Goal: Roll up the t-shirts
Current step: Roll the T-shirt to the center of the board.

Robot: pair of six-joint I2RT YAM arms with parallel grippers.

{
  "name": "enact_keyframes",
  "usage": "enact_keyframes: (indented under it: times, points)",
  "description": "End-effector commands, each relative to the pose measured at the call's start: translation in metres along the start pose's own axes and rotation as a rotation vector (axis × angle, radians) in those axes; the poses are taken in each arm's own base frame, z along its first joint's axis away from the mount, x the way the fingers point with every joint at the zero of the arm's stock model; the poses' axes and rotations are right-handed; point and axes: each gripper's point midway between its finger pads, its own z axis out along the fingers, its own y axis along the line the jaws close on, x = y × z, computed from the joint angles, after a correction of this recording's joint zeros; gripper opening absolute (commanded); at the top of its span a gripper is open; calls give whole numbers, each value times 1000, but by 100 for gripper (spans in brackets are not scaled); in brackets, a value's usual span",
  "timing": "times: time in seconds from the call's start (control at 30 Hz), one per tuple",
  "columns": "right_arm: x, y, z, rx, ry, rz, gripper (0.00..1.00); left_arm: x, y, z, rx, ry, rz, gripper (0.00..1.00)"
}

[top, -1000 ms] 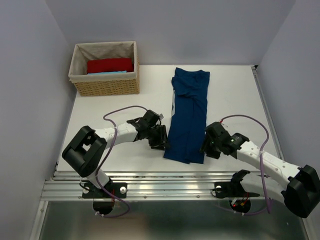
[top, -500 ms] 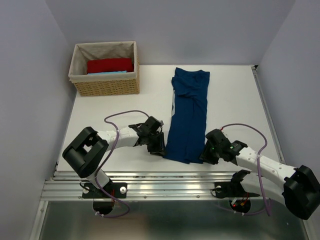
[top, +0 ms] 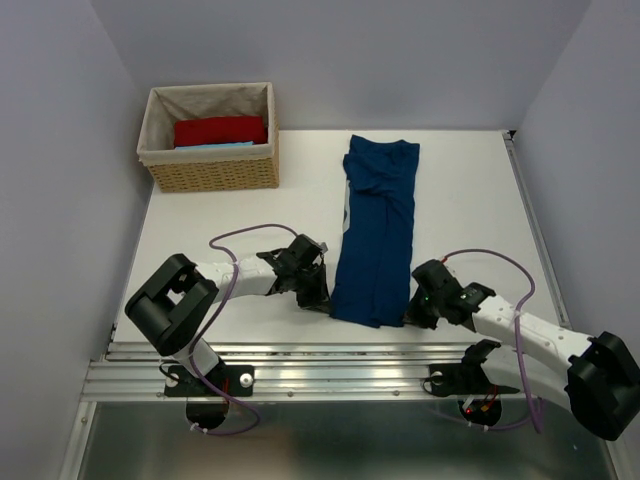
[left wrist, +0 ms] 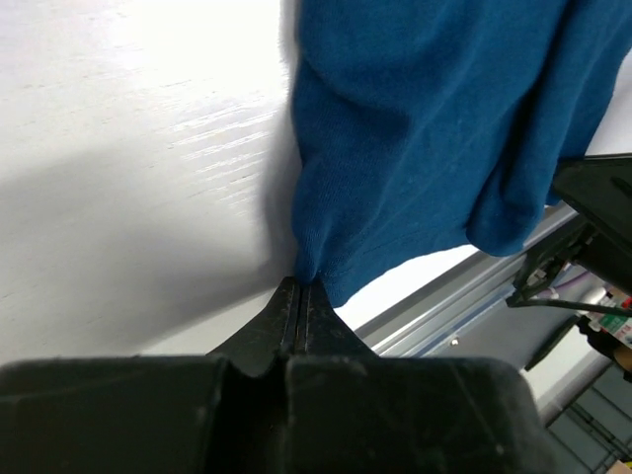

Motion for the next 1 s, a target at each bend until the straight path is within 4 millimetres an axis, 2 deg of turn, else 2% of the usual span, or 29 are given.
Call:
enact_keyframes:
  times: [0.0,0.13,0.2,0.43,0.67,0.77,0.8,0.83,0.97]
  points:
    - [-4,-4,-8,22,-23,-19,2,7,-12,-3,66,23,-8,0]
    - [-3,-9,-11,40,-22,-33,30,4,-20,-7,88,13,-24,0]
    - [-1,-8,-9,36,-10,-36,31,3,-22,-8,93,12,-24,0]
    - [2,-5,-7,23,9,-48,25,3,-22,-8,90,7,-33,0]
    - [0,-9,-12,42,0,-49,28,2,-21,-8,83,3,-36,0]
    - [1,-11,-14,47,0,-46,24,2,-21,-8,83,3,-36,0]
    - [1,-12,-14,45,0,-45,20,2,-21,-8,81,3,-38,0]
    - [1,-12,-15,44,-1,-45,12,2,-21,-9,83,1,-37,0]
    - [-1,-10,-17,42,-9,-41,3,2,-22,-9,84,1,-42,0]
